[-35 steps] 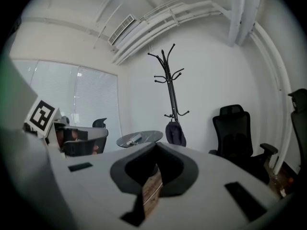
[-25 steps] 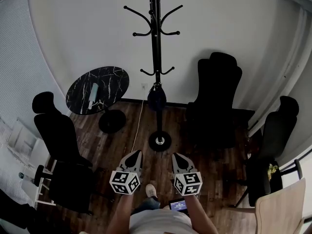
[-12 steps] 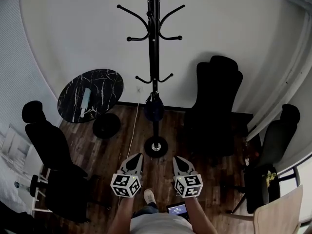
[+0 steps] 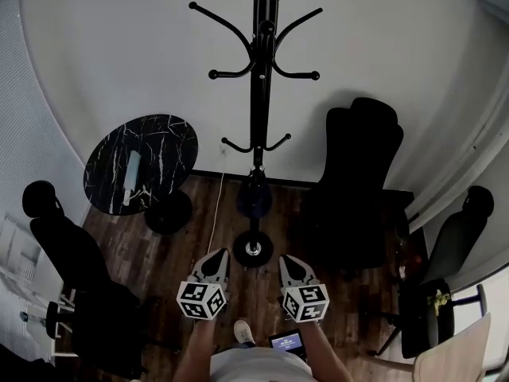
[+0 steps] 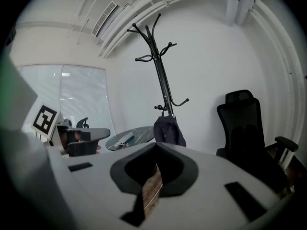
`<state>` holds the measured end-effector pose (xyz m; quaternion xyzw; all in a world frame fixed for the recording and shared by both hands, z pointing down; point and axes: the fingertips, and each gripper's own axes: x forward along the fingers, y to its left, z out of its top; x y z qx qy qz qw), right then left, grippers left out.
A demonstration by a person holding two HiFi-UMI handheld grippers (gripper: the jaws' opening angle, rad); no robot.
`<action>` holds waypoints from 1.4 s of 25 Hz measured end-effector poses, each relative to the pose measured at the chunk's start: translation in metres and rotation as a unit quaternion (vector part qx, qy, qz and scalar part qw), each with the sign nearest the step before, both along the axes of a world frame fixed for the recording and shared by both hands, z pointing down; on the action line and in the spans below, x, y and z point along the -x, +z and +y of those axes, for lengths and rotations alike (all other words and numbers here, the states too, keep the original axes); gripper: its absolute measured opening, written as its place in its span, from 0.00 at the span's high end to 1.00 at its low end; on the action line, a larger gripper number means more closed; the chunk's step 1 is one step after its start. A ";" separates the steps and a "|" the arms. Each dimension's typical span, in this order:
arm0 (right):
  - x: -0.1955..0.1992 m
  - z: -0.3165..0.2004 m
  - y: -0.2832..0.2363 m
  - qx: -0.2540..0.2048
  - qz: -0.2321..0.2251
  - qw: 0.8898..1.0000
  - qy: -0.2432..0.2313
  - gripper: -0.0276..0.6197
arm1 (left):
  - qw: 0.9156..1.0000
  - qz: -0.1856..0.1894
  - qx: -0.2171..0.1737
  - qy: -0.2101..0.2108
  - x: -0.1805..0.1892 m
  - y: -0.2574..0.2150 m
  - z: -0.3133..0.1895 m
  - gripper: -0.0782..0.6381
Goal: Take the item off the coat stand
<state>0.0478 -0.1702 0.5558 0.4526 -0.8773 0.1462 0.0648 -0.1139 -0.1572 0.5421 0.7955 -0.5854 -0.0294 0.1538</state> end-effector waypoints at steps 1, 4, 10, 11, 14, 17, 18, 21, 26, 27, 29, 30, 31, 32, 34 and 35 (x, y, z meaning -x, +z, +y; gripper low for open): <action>0.004 -0.006 0.002 0.001 0.001 1.000 0.000 0.94 | 1.000 0.001 0.000 0.002 0.003 0.001 -0.008 0.86; 0.010 -0.024 0.008 0.007 0.005 1.000 0.008 0.94 | 1.000 0.002 -0.001 0.013 0.008 0.002 -0.032 0.86; 0.017 -0.050 0.013 0.007 0.004 0.999 0.031 0.94 | 0.999 0.002 0.000 0.040 0.013 0.009 -0.061 0.86; 0.017 -0.052 0.015 0.009 0.003 0.999 0.037 0.94 | 0.999 0.001 0.003 0.045 0.013 0.013 -0.063 0.86; 0.012 -0.055 0.022 0.017 0.008 0.999 0.049 0.94 | 0.999 0.002 0.009 0.053 0.013 0.020 -0.068 0.86; 0.007 -0.057 0.022 0.015 0.009 0.998 0.055 0.94 | 0.998 0.002 0.003 0.055 0.011 0.018 -0.074 0.86; 0.007 -0.057 0.021 0.015 0.008 0.998 0.054 0.94 | 0.998 0.002 0.001 0.056 0.011 0.016 -0.075 0.86; 0.009 -0.061 0.019 0.012 0.005 0.999 0.052 0.94 | 0.998 0.004 -0.004 0.055 0.012 0.012 -0.080 0.86; 0.013 -0.074 0.023 0.011 0.024 0.998 0.050 0.94 | 0.999 -0.004 -0.003 0.050 0.014 0.014 -0.090 0.86; 0.013 -0.076 0.022 0.010 0.021 0.998 0.051 0.94 | 0.999 -0.011 -0.003 0.051 0.014 0.014 -0.093 0.86; 0.013 -0.080 0.017 0.003 0.006 0.999 0.051 0.94 | 0.999 -0.013 -0.003 0.049 0.013 0.014 -0.096 0.86; 0.013 -0.081 0.015 -0.001 -0.001 0.999 0.049 0.94 | 0.999 -0.004 -0.003 0.046 0.014 0.014 -0.097 0.86; 0.013 -0.081 0.014 -0.004 -0.003 0.999 0.048 0.94 | 0.999 0.007 -0.005 0.045 0.015 0.013 -0.098 0.86; 0.012 -0.083 0.014 -0.005 -0.003 0.999 0.049 0.94 | 0.999 0.012 -0.005 0.045 0.015 0.013 -0.100 0.86; 0.009 -0.087 0.017 0.000 -0.001 0.998 0.055 0.94 | 0.999 0.008 -0.003 0.047 0.014 0.015 -0.105 0.86; 0.008 -0.090 0.018 0.003 -0.001 0.998 0.058 0.94 | 0.999 0.006 -0.002 0.048 0.014 0.016 -0.107 0.86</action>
